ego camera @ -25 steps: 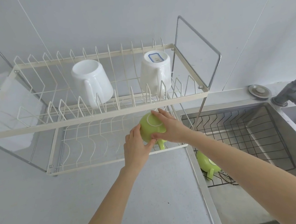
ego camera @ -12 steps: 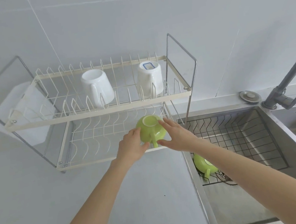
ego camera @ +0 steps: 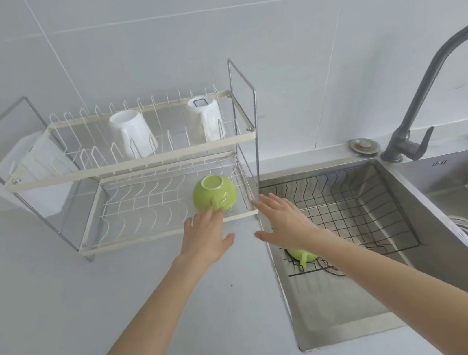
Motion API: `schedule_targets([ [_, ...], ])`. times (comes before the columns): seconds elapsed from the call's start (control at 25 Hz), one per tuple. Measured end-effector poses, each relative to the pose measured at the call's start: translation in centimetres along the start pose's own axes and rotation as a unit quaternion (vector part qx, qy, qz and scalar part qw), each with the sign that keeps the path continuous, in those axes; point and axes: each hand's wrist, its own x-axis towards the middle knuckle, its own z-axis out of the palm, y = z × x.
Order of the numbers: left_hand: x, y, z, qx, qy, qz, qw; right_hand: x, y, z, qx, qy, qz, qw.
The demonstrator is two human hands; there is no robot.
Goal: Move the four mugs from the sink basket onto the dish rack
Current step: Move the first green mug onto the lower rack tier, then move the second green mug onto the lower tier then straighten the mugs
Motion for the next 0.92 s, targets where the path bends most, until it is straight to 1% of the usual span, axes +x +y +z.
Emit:
schedule_targets([
  [0.12,-0.3,2.4,0.8,0.018,-0.003,0.010,1.000,-1.7,2.0,-0.1,-0.006,-0.012,0.014,1.000],
  [0.24,-0.2,4.9,1.5,0.011,-0.003,0.023,1.000,-2.9,4.5,-0.3,-0.010,-0.023,0.023,0.999],
  [0.48,0.5,10.3,3.4,-0.011,-0.040,0.023,0.999,-4.5,10.2,-0.3,-0.019,-0.058,0.045,0.997],
  [0.8,3.7,15.0,5.4,-0.018,-0.064,0.028,0.997,-4.5,16.3,0.2,-0.005,-0.091,0.061,0.994],
  [0.92,5.1,16.2,6.4,-0.029,-0.086,0.024,0.996,-4.0,17.9,0.4,0.011,-0.103,0.067,0.992],
])
